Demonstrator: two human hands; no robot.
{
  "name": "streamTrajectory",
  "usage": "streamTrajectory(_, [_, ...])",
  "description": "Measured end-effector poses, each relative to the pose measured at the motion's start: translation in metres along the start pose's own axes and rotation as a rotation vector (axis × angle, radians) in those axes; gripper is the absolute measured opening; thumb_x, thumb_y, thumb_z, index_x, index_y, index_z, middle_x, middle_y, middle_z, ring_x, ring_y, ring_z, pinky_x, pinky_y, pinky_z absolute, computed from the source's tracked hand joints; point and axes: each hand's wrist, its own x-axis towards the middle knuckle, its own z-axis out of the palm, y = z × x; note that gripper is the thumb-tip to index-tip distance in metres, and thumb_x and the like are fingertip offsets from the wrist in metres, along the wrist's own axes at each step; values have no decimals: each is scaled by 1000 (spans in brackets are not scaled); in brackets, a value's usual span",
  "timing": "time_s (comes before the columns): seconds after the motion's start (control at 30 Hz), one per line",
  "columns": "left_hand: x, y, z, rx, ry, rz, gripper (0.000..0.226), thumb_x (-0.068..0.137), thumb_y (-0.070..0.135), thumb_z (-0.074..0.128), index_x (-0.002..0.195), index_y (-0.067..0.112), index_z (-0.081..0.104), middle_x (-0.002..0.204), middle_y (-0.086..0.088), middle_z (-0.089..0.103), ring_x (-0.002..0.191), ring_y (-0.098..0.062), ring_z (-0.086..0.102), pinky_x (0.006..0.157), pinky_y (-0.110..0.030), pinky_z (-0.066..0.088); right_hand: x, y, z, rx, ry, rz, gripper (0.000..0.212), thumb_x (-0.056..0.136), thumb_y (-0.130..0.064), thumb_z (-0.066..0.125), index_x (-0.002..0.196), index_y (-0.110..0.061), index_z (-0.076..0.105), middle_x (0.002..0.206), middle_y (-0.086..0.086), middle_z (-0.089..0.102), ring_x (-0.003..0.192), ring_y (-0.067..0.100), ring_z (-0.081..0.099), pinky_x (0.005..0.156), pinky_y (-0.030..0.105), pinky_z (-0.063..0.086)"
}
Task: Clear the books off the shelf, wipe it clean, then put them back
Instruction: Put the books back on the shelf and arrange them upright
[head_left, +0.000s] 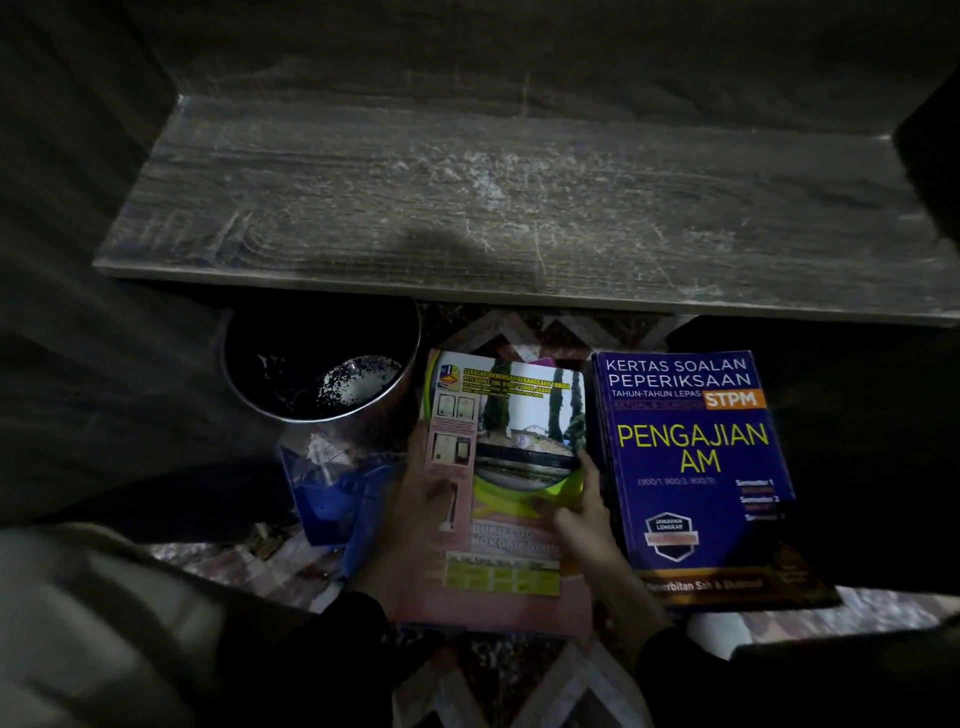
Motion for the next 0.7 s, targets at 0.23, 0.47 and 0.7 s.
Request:
streamTrajectory(0.23, [3, 15, -7, -75, -168, 54, 72, 90, 20, 64, 143, 43, 22, 140, 17, 35, 124, -2, 35, 88, -13, 36, 10, -1, -11, 37, -85, -19, 84, 68, -21, 78, 124, -65, 33, 134, -3, 51, 119, 23, 49, 98, 45, 46])
streamTrajectory(0.47, [0, 19, -8, -263, -154, 14, 72, 82, 3, 70, 134, 38, 35, 117, 29, 42, 99, 12, 47, 70, 0, 40, 10, -2, -21, 7, -166, -54, 79, 76, -5, 74, 130, -51, 38, 123, -11, 54, 109, 15, 52, 85, 27, 45])
streamTrajectory(0.7, [1, 22, -18, -384, -92, -43, 71, 78, -2, 72, 137, 27, 45, 124, 18, 37, 111, 1, 37, 57, 3, 39, 3, -6, -23, -52, -177, -97, 84, 78, -27, 77, 142, -48, 28, 151, -10, 32, 130, 16, 39, 98, 28, 41])
